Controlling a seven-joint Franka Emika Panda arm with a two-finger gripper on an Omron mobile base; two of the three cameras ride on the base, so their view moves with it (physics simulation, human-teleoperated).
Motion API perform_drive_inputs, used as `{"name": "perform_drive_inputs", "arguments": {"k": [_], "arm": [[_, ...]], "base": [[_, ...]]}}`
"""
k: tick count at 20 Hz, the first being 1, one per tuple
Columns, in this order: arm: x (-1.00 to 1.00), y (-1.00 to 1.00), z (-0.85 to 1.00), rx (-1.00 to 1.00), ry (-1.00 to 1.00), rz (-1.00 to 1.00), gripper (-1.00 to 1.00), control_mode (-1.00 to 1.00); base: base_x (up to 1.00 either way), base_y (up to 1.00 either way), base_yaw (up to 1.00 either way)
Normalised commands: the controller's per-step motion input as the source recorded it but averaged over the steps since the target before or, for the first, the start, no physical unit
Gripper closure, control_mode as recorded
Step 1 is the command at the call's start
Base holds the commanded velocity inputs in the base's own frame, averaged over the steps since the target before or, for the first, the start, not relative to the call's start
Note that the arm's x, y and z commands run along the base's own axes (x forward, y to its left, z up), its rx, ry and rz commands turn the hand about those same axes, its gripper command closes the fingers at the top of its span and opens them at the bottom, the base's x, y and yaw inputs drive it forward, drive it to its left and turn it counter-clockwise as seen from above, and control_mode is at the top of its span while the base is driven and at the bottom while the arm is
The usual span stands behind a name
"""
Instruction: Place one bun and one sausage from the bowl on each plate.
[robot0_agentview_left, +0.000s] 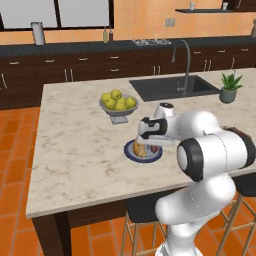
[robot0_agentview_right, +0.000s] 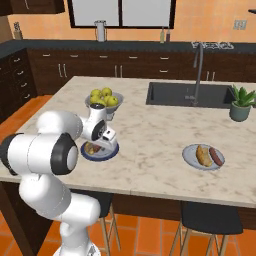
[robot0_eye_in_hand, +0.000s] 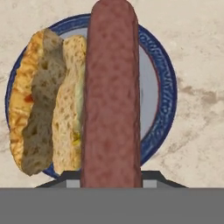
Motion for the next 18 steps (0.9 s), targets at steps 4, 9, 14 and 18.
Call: {"name": "perform_drive_inputs", "arguments": {"k": [4, 9, 14, 18], "arm": [[0.07, 0.07, -0.18, 0.00, 0.00, 0.03, 1.00, -1.00], [0.13, 0.07, -0.11, 0.00, 0.00, 0.00, -1.00, -1.00], [0.23, 0.11, -0.06, 0.00, 0.00, 0.00, -1.00, -1.00], [0.09, 0.00, -0.01, 0.00, 0.00, 0.00, -1.00, -1.00]], "base": [[0.00, 0.00, 0.00], [0.00, 0.00, 0.00], [0.00, 0.00, 0.00], [0.00, 0.00, 0.00]]}}
